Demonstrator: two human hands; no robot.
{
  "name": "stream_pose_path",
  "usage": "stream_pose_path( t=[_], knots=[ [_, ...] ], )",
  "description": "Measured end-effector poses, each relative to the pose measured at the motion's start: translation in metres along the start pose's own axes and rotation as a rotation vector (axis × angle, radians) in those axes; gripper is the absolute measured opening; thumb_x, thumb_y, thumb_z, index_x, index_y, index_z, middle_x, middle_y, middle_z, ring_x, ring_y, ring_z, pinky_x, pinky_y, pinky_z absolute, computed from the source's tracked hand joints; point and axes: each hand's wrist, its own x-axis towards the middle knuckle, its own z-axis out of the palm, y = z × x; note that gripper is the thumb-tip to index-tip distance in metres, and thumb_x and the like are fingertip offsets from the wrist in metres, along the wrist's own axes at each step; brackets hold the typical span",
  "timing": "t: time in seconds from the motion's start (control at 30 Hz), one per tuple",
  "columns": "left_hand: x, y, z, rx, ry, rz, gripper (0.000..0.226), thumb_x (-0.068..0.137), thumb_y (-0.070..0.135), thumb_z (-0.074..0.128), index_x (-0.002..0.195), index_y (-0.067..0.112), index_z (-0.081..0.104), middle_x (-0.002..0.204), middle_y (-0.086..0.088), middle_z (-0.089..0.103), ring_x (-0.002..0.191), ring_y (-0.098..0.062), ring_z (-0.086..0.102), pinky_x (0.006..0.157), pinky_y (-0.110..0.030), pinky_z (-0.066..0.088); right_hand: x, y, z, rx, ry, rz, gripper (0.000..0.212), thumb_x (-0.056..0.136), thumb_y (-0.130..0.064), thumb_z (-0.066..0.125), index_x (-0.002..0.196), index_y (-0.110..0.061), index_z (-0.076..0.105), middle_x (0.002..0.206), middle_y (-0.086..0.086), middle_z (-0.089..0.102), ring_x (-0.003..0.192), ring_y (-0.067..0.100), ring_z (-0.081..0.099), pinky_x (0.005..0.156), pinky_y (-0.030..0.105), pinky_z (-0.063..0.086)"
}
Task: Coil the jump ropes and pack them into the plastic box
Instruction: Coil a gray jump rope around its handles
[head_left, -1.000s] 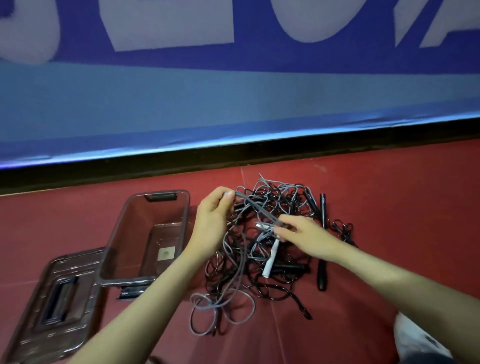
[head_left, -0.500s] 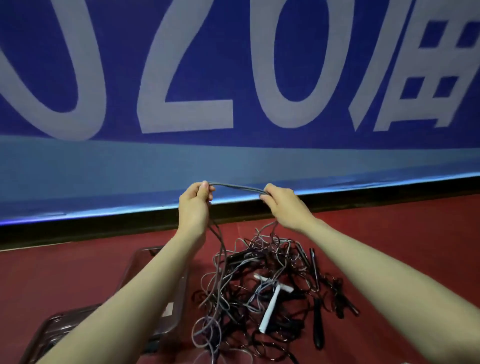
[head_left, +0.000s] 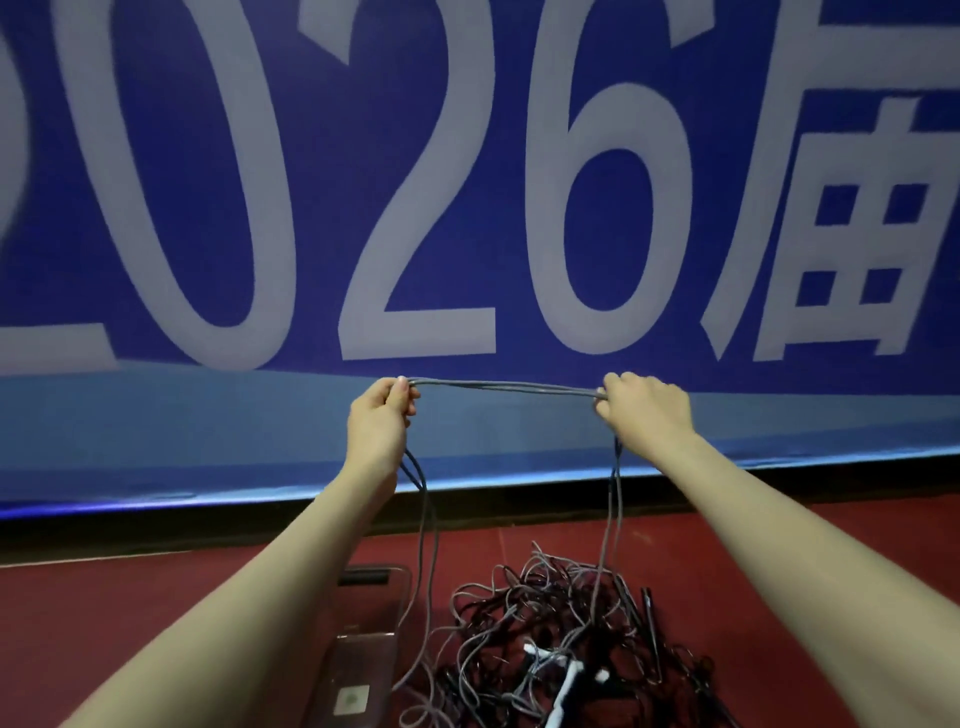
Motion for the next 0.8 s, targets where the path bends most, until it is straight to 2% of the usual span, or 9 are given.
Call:
stream_pose_path(
  t=[0.1,0.2,0.3,0.4,0.47,0.53,0.6,0.7,0.8],
  knots=[
    [0.001,-0.002,-0.016,0.200,-0.067,0.044,0.032,0.101,0.019,0.046,0.072,0.014,0.060,0.066,0.000,0.051,0.066,-0.016,0.045,0.067,-0.030,0.037,-0.006,0.003,-0.012,0.198,-0.128,0.113,0.023,0.101,-0.027,0.039,0.095,-0.010,0.054,0.098,0.012,0.060,0.082,0.032,0.059,0.069,0.034,0.042],
    [0.002,0.005,-0.026,0.289,-0.093,0.067,0.032,0.100,0.013,0.047,0.071,0.011,0.060,0.068,-0.003,0.057,0.067,-0.017,0.050,0.071,-0.031,0.042,-0.007,-0.002,-0.025,0.653,-0.168,0.227,0.026,0.100,-0.021,0.046,0.082,-0.009,0.060,0.081,0.010,0.061,0.057,0.027,0.064,0.064,0.035,0.057],
    [0.001,0.015,-0.033,0.421,-0.124,0.118,0.027,0.099,0.009,0.047,0.077,0.004,0.060,0.070,-0.007,0.059,0.071,-0.021,0.053,0.068,-0.029,0.043,-0.009,-0.003,-0.044,0.894,-0.118,0.270,0.024,0.096,-0.014,0.057,0.081,0.002,0.066,0.079,0.012,0.062,0.070,0.028,0.060,0.062,0.038,0.060],
    [0.004,0.024,-0.044,0.561,-0.153,0.168,0.022,0.101,0.009,0.044,0.087,-0.001,0.058,0.079,-0.010,0.061,0.076,-0.025,0.055,0.063,-0.023,0.041,-0.011,0.005,-0.066,0.869,-0.055,0.247,0.012,0.090,-0.008,0.066,0.081,0.001,0.068,0.088,0.017,0.066,0.077,0.031,0.067,0.073,0.047,0.060],
    [0.007,0.030,-0.053,0.672,-0.181,0.195,0.017,0.097,0.002,0.044,0.087,0.004,0.057,0.086,-0.008,0.065,0.082,-0.029,0.061,0.070,-0.032,0.047,-0.017,0.012,-0.081,0.785,-0.004,0.208,0.011,0.088,-0.002,0.062,0.079,-0.003,0.067,0.088,0.018,0.066,0.078,0.034,0.067,0.073,0.048,0.059],
    [0.006,0.037,-0.060,0.867,-0.231,0.233,0.025,0.089,-0.005,0.042,0.093,0.014,0.058,0.094,0.001,0.067,0.087,-0.028,0.064,0.076,-0.042,0.054,-0.022,0.017,-0.096,0.650,0.055,0.149,0.013,0.091,-0.004,0.055,0.081,-0.004,0.064,0.087,0.017,0.065,0.079,0.036,0.061,0.069,0.044,0.055],
    [0.004,0.041,-0.062,0.988,-0.253,0.267,0.029,0.087,-0.003,0.045,0.097,0.021,0.056,0.096,0.009,0.066,0.089,-0.024,0.065,0.079,-0.044,0.055,-0.024,0.016,-0.107,0.524,0.104,0.118,0.015,0.096,-0.011,0.049,0.092,-0.006,0.063,0.090,0.013,0.062,0.081,0.034,0.055,0.066,0.037,0.044],
    [0.003,0.039,-0.056,0.948,-0.219,0.269,0.019,0.091,0.002,0.047,0.092,0.020,0.054,0.094,0.004,0.068,0.084,-0.024,0.066,0.077,-0.044,0.056,-0.019,0.011,-0.112,0.452,0.165,0.122,0.022,0.103,-0.019,0.042,0.100,-0.010,0.061,0.093,0.011,0.061,0.080,0.030,0.048,0.073,0.036,0.039],
    [0.001,0.036,-0.042,0.657,-0.139,0.152,0.018,0.099,0.012,0.044,0.084,0.014,0.054,0.086,-0.006,0.068,0.078,-0.026,0.066,0.077,-0.047,0.056,-0.013,0.008,-0.102,0.705,0.130,0.161,0.024,0.102,-0.025,0.045,0.089,-0.009,0.057,0.082,0.005,0.059,0.079,0.027,0.050,0.077,0.036,0.038]
  ],
)
